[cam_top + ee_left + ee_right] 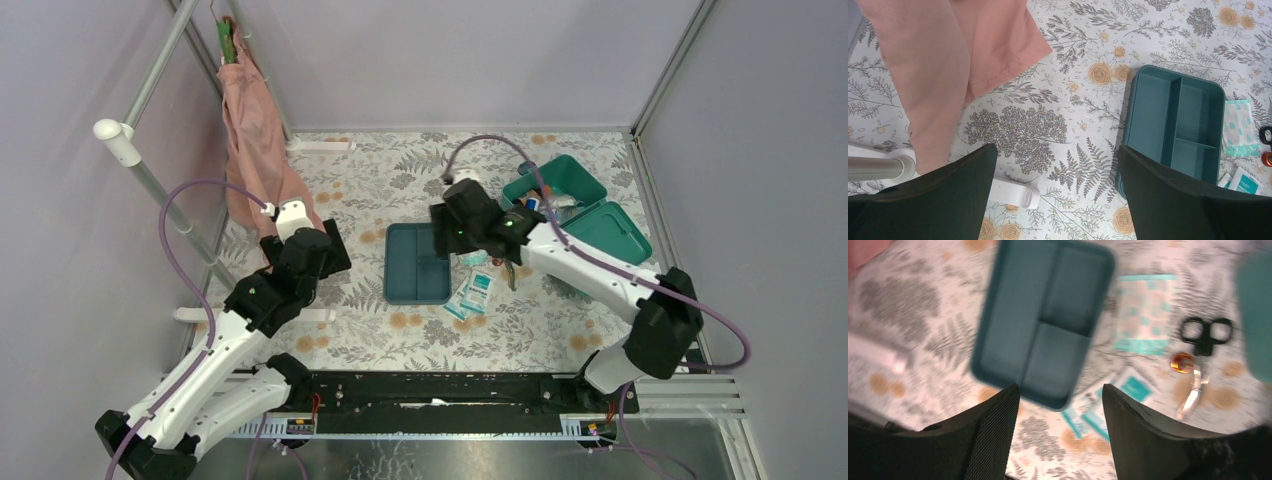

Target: Organize the medicine kit

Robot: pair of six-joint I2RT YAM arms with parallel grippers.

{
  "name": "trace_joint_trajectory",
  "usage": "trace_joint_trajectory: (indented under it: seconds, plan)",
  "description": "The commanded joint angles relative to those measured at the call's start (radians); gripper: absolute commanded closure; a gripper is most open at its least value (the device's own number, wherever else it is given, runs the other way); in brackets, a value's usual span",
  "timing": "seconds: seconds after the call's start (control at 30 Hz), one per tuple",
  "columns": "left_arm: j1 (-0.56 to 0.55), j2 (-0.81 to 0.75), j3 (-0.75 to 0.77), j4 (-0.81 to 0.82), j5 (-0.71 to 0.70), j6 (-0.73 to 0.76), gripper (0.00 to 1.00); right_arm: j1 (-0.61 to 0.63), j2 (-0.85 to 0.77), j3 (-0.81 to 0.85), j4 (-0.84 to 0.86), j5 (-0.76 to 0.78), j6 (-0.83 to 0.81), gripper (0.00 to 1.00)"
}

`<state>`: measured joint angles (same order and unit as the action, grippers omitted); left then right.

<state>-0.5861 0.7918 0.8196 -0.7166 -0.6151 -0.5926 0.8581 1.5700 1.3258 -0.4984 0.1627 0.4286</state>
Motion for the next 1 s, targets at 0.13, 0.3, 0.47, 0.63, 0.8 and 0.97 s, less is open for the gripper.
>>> trace_joint_trajectory:
  seconds: [0.13, 0.3, 0.47, 0.63, 0.8, 0.97]
  plan:
    - [-0.018, -0.002, -0.005, -0.005, -0.025, -0.006, 0.01, -0.209, -0.056, -0.202, -0.025, 0.111, 0.017, 0.29]
    - [-0.026, 0.006, -0.005, -0.005, -0.021, -0.005, 0.01, -0.247, 0.011, -0.199, 0.006, 0.097, -0.034, 0.28]
    - [-0.036, 0.004, -0.007, -0.006, -0.023, -0.005, 0.01, -0.264, 0.095, -0.162, -0.003, 0.092, -0.075, 0.28]
    - [-0.045, 0.011, -0.007, -0.005, -0.023, -0.005, 0.01, -0.284, 0.159, -0.158, 0.011, 0.049, -0.097, 0.30]
    - [-0.051, 0.017, -0.007, -0.006, -0.023, -0.005, 0.01, -0.292, 0.201, -0.150, 0.028, 0.023, -0.106, 0.34]
    - [-0.055, 0.015, -0.007, -0.006, -0.023, -0.004, 0.01, -0.302, 0.230, -0.144, 0.033, 0.017, -0.114, 0.37]
